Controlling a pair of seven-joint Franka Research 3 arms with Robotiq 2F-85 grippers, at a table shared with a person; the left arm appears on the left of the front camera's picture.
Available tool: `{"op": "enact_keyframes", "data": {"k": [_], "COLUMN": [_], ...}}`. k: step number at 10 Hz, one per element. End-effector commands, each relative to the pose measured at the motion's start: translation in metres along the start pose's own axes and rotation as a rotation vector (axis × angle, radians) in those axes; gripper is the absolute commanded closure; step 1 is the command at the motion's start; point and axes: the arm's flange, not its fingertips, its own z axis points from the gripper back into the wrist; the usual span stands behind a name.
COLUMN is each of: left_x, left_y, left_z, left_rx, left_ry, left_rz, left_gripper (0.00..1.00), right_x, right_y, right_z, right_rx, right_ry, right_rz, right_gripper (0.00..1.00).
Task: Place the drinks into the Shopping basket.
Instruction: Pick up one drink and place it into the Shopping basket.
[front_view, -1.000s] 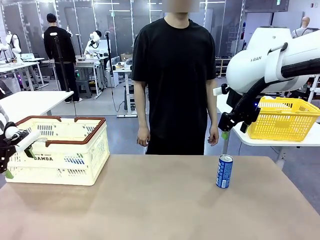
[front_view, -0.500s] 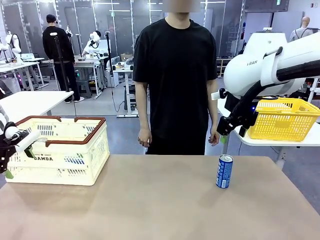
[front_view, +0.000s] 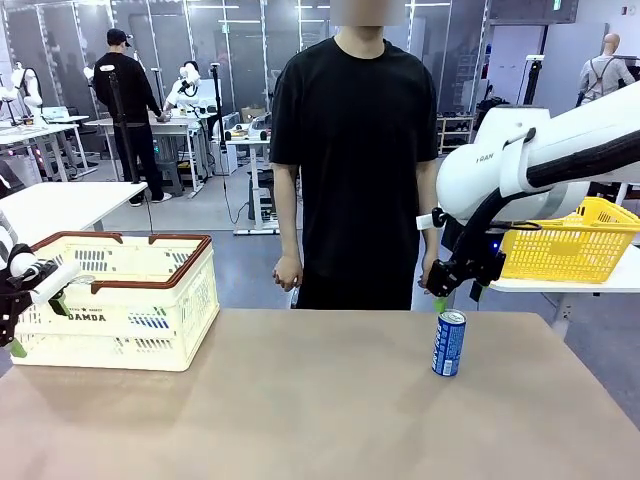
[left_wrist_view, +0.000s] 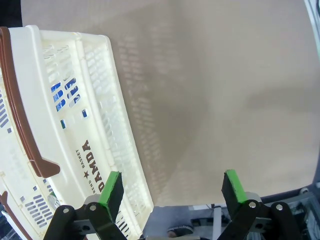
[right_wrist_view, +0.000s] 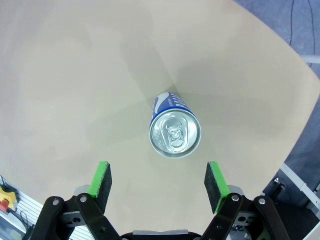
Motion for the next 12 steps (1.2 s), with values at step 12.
{"op": "enact_keyframes", "data": {"k": [12], "left_x": [0.002], "left_y": [-0.004], "left_z": [0.000], "left_rx": [0.000], "left_ry": [0.004], "left_rz": [0.005], "left_gripper": [0.00], "right_x": [0.029], "right_y": [-0.022], "right_z": [-0.067], "right_rx": [0.027], "right_ry": [0.088], "right_rz": [0.046], "right_gripper": [0.07]}}
